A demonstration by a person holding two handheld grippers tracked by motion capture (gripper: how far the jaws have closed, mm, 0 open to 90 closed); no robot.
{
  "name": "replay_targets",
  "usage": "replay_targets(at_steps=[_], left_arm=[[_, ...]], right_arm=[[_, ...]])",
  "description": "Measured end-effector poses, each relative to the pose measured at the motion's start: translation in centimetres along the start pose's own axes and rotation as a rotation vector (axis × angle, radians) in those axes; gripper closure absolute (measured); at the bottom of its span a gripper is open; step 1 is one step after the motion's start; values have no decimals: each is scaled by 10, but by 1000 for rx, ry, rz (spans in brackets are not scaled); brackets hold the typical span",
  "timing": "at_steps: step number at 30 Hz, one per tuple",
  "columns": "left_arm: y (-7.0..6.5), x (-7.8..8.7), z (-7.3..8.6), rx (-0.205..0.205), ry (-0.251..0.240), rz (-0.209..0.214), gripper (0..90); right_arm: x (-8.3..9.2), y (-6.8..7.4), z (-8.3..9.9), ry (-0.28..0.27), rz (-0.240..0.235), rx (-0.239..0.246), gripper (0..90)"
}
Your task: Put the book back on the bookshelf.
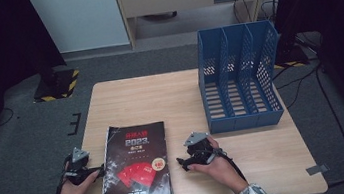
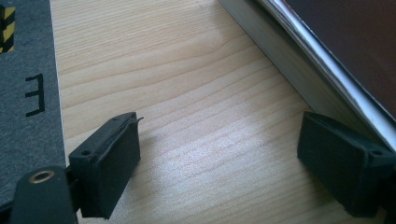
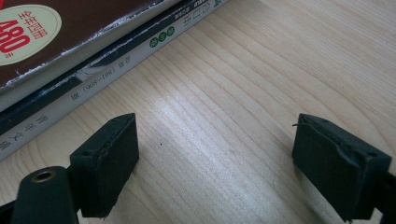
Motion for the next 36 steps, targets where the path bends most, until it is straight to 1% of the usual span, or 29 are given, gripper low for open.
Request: replay_targets(at_steps=[2,3,4,5,7,9,10,11,12,13,14,16,17,18,19,20,21,22,23,24,25,26,27,28,30,32,33,34,36], left_arm=[[0,1,0,5,3,4,128],[2,4,0,19,9,0,142],[2,4,0,19,9,0,145],[2,6,0,29,6,-3,145],[5,11,-2,59,-18,-10,164],[7,18,-3,85,-42,-17,206],[6,26,-4,102,-63,-11,209],[4,30,-5,105,-77,-14,215],[4,30,-5,105,-77,-14,229],[0,39,-8,100,-103,-22,242],[0,39,-8,100,-103,-22,248],[-5,47,-12,102,-137,-24,269],[-8,51,-14,100,-150,-19,269],[-11,54,-16,93,-164,-17,280],[-18,55,-17,86,-175,10,287],[-18,55,-17,86,-175,10,291],[-22,54,-18,73,-167,20,291],[-31,52,-19,45,-156,45,333],[-31,52,-19,45,-156,45,346],[-35,50,-19,40,-150,56,346],[-39,49,-20,31,-144,62,346],[-46,46,-20,6,-126,60,348],[-46,46,-20,6,-126,60,354],[-48,45,-20,-4,-120,53,354],[-50,43,-20,-9,-110,55,370],[-53,37,-16,-9,-86,56,369],[-53,37,-16,-9,-86,56,369],[-54,36,-16,-12,-78,61,369],[-56,33,-14,-25,-64,75,371]], right_arm=[[0,0,0,-2,1,0,150],[0,0,0,-2,1,-1,150],[0,0,0,-2,1,-1,150],[0,0,0,-2,1,0,149],[0,0,0,-3,2,-3,150],[0,0,0,-2,1,0,150],[0,0,0,0,0,0,150],[0,0,0,0,0,0,151],[0,0,0,0,0,0,151],[0,0,0,-1,-1,2,166],[-1,-1,-1,-8,4,1,180],[-1,-1,-1,-16,5,1,201],[-1,-1,-1,-16,5,1,201],[0,-2,-2,-18,3,7,256],[0,-2,-2,-22,5,9,282],[1,-1,-2,-14,-1,9,305],[1,-1,-2,-14,-1,9,305],[5,0,-5,-45,5,6,370],[5,0,-5,-45,5,6,370],[11,2,-10,-82,-5,2,412],[11,2,-10,-82,-5,2,412],[16,5,-14,-115,-16,0,459],[16,5,-14,-115,-16,0,459],[18,6,-16,-124,-25,-4,469],[20,10,-20,-138,-73,-8,473],[20,16,-25,-151,-128,-36,435],[20,16,-25,-151,-128,-36,435],[20,18,-27,-154,-157,-47,411],[18,22,-30,-153,-187,-46,361]])
Point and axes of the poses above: each handheld gripper's, and its own axes: x roughly backward along the jaws, z roughly out of its underside, y roughly to its left, the point moved 2 cm from there along -x, roughly forward along the jaws, and after that the axes turned 2 degrees about x, right-handed, at the moved point
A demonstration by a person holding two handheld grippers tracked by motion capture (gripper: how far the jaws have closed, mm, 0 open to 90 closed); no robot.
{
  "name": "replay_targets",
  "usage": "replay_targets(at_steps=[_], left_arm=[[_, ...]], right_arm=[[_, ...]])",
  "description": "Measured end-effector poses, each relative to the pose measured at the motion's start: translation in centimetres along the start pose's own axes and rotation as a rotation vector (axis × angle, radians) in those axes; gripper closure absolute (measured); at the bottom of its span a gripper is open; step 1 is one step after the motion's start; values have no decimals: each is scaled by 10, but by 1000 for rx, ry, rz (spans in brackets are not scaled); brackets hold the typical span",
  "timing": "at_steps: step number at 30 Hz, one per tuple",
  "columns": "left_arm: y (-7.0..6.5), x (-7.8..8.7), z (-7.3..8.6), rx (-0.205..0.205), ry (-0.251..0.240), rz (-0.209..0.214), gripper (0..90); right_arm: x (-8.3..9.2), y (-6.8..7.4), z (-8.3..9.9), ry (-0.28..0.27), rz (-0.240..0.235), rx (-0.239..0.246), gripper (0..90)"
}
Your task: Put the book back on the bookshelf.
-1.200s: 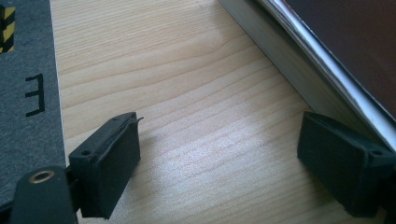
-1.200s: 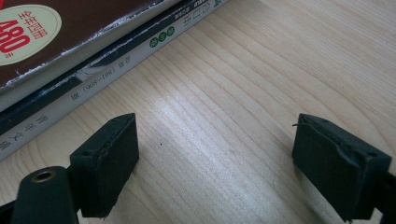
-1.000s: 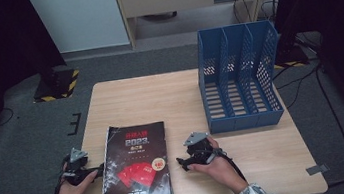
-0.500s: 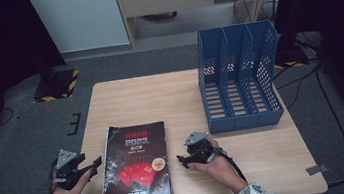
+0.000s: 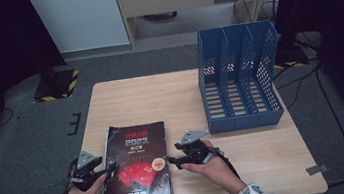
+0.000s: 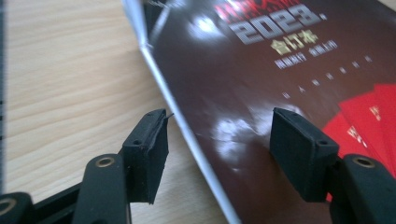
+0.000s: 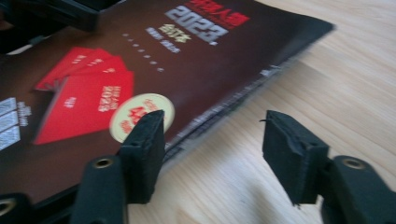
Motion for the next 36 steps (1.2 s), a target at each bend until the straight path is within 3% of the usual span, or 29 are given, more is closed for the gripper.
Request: replay_targets(at_steps=[4,11,13,19,21,22,24,29,31,36], left_arm=[[-1,1,5,36,-9,35,370],[-1,0,6,56,-9,44,368],[-1,0,7,62,-8,51,367],[0,0,8,70,-14,54,366],[0,0,8,71,-12,52,364],[1,0,8,76,-12,58,363],[2,0,8,80,-8,61,361],[1,0,8,70,-12,53,360],[0,0,9,67,-19,48,362],[0,1,10,61,-21,47,361]], right_arm=[[-12,1,-7,21,-65,-38,238],[-35,-5,-7,79,-110,-88,175],[-42,-3,-9,85,-110,-83,188],[-39,0,-14,71,-112,-76,207],[-34,4,-18,51,-113,-66,207],[-30,6,-24,15,-128,-71,221],[-30,8,-29,-8,-159,-67,242],[-42,12,-36,19,-210,-53,271],[-53,13,-42,48,-236,-74,282],[-67,18,-48,63,-268,-79,318]])
Point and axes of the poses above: each handheld gripper's, and its own axes: x roughly backward along the jaws, z roughly out of its underside, y roughly to its left, the point moved 2 cm from there along -x, roughly forward along the jaws, and after that the axes turned 2 degrees about x, right-handed, at the moved point
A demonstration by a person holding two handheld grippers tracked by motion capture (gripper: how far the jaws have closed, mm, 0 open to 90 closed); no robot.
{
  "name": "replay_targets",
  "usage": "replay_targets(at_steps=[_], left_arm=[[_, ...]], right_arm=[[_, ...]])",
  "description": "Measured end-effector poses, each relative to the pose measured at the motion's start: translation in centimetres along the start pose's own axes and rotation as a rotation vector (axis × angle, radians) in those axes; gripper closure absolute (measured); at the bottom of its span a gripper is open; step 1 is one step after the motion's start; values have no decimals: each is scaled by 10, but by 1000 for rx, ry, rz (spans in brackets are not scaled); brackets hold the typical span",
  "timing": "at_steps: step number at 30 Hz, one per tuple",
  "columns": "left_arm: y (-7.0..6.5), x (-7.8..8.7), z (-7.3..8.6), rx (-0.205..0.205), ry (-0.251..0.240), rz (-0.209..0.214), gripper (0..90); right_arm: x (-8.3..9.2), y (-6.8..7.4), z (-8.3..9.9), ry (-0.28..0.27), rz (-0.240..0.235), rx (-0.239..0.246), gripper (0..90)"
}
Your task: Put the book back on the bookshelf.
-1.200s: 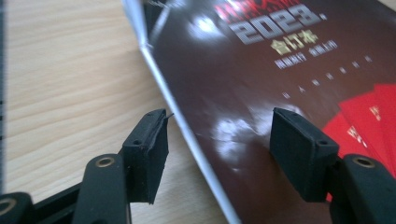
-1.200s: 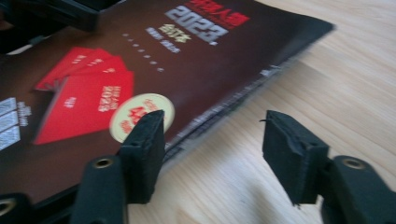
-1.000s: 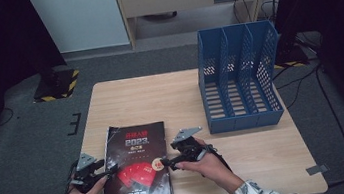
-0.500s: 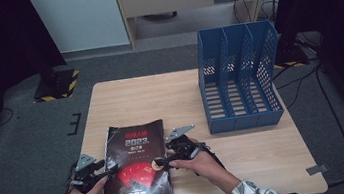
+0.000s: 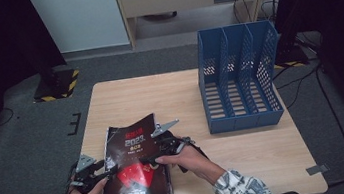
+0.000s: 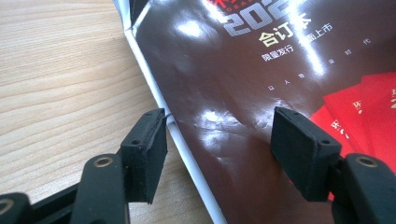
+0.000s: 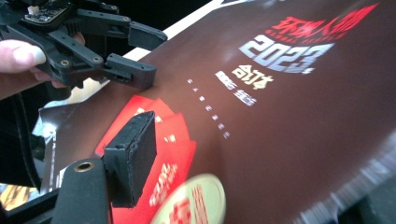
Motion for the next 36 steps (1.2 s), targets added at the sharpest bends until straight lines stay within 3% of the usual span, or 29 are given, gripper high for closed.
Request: replay_targets(at_steps=[5,6,7,8,9,11,12,13,15,16,19,23,24,25,28,30,35,36], left_arm=[[1,0,0,0,3,7,361],[1,0,0,0,4,8,361],[1,0,0,2,4,7,361],[1,0,0,0,2,3,360],[1,0,0,0,2,3,360],[1,0,-1,-2,2,3,356],[0,1,-2,-4,1,4,351],[0,1,-2,-4,1,4,324],[1,2,-4,0,0,-11,284],[2,6,-6,17,-34,-18,262],[4,10,-7,50,-72,-13,235],[3,13,-9,75,-114,22,223],[1,12,-10,74,-122,33,208],[-3,11,-11,49,-119,40,205],[-8,8,-13,42,-116,65,191],[-13,5,-14,19,-116,75,175],[-18,4,-18,12,-138,114,163],[-20,1,-21,14,-137,135,153]], right_arm=[[-16,2,-1,14,-23,-46,326],[-19,3,-2,10,-7,-57,391],[-19,3,-2,10,-7,-57,391],[-19,2,-2,7,25,-64,502],[-19,2,-2,9,34,-75,541],[-19,1,-2,8,40,-81,593],[-17,-1,-3,-8,55,-101,683],[-17,-1,-3,-8,55,-101,683],[-14,-2,-6,-33,53,-115,768],[-11,-1,-9,-46,61,-97,785],[-6,1,-12,-60,67,-72,795],[7,0,-15,-98,86,-25,808],[15,-1,-15,-115,99,1,812],[19,-1,-15,-129,103,11,814],[26,-3,-15,-149,110,29,816],[37,-5,-17,-183,124,73,820],[52,-6,-20,-245,125,122,825],[58,-4,-20,-280,124,139,828]])
Point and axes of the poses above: each handheld gripper's, and its own axes: x roughly backward along the jaws, z roughly out of its underside, y roughly to its left, the point moved 2 cm from there along -x, roughly forward along the jaws, and after that the axes turned 2 degrees about x, right-handed, at the moved point
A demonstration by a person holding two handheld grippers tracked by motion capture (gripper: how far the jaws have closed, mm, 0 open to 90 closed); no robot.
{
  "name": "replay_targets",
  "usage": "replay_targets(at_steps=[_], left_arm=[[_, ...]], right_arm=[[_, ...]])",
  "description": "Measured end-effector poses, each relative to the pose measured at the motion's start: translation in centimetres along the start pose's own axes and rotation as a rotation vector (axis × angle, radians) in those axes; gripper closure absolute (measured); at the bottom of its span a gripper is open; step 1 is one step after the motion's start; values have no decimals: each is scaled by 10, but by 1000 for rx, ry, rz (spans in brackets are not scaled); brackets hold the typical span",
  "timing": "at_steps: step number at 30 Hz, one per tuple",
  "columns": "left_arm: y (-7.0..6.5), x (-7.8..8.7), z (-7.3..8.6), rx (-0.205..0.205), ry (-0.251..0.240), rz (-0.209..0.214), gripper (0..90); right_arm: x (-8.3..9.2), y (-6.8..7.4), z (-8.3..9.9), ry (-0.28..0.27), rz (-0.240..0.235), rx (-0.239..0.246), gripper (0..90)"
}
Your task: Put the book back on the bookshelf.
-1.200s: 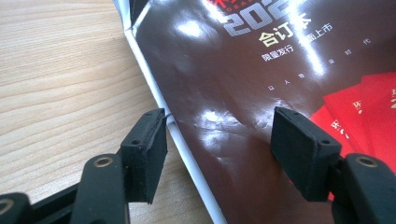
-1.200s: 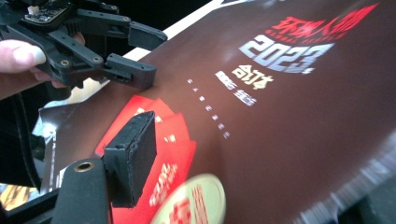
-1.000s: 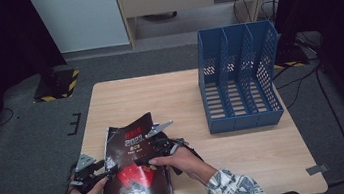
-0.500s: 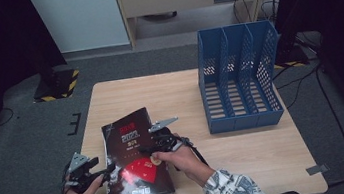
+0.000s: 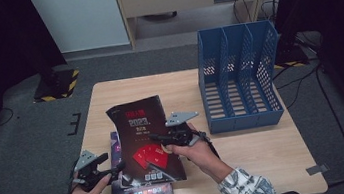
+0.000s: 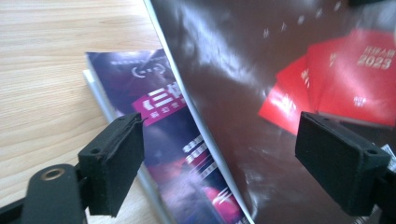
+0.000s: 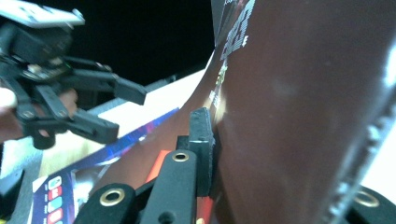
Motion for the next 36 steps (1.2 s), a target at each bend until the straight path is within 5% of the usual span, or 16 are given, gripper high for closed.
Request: replay_targets(at_steps=[5,12,19,27,31,32,34,36], left_arm=[[-1,-7,-6,2,-17,17,159],[-3,-34,-18,-89,39,85,149],[-8,-50,-19,-124,76,114,142],[-6,-55,-20,-110,70,137,115],[-6,-53,-21,-93,53,190,273],[-6,-52,-21,-101,61,188,273],[-5,-49,-21,-142,72,133,491],[-4,-45,-22,-138,76,124,529]], right_arm=[[7,2,-9,-34,9,60,842],[14,1,-21,-101,17,96,863],[20,-3,-28,-147,9,94,866],[24,1,-32,-188,-30,99,867],[26,2,-33,-212,-57,92,868],[26,2,-33,-212,-57,92,868],[26,2,-31,-210,-62,94,868],[26,2,-31,-212,-65,92,868]])
Point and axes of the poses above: each handheld gripper's, and its own axes: x roughly backward along the jaws, z roughly out of its underside, y roughly to its left, the point moved 2 cm from there along -x, roughly forward along the jaws, and after that the axes turned 2 degrees about x, right-handed, at the moved point
